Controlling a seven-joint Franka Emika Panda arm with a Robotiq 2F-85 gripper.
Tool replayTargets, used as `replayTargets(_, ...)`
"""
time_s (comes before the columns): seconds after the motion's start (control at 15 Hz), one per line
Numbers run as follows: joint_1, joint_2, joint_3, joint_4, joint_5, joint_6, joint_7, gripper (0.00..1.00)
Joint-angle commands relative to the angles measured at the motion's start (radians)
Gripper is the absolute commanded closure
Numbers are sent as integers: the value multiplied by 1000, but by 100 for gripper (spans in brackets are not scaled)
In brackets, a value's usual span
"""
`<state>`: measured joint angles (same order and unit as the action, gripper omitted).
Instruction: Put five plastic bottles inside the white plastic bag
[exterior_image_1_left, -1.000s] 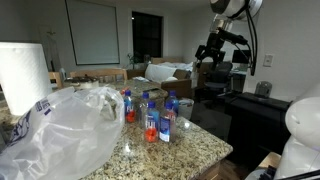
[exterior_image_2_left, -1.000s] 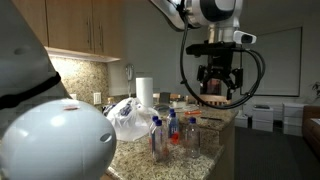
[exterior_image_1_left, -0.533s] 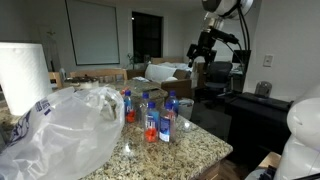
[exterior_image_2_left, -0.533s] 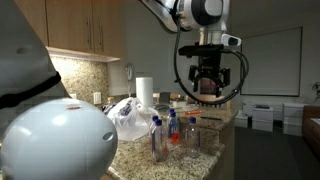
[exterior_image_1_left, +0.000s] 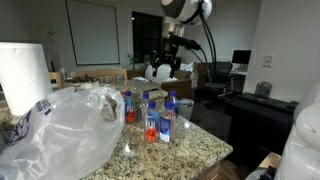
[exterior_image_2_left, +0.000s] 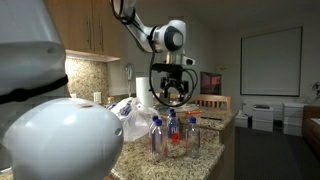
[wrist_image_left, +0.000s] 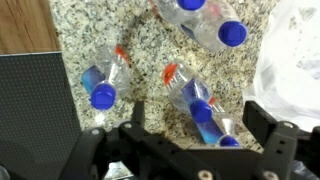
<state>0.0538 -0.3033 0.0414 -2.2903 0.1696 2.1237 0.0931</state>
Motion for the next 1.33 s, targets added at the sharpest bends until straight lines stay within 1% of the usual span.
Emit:
replayTargets(0.0, 7, 126, 94, 18, -85, 82, 180, 0)
replayTargets(0.13, 11, 177, 120, 15, -124, 90, 265, 0)
replayTargets(0.2, 7, 192, 128, 8, -159, 102, 331, 0)
replayTargets(0.27, 10, 212, 128, 12, -175, 101, 368, 0)
replayTargets(0.47, 29, 260, 127, 55, -176, 45, 386, 0)
replayTargets(0.6, 45, 277, 131, 77, -187, 42, 386, 0)
replayTargets(0.8, 63, 311, 131, 126, -252, 69, 433, 0)
replayTargets(1.13, 73, 382, 108, 231, -365, 39, 513, 0)
replayTargets(1.2, 73, 397, 101, 249, -372, 32, 518, 3)
replayTargets(1.27, 74, 411, 94, 262, -372, 31, 515, 23)
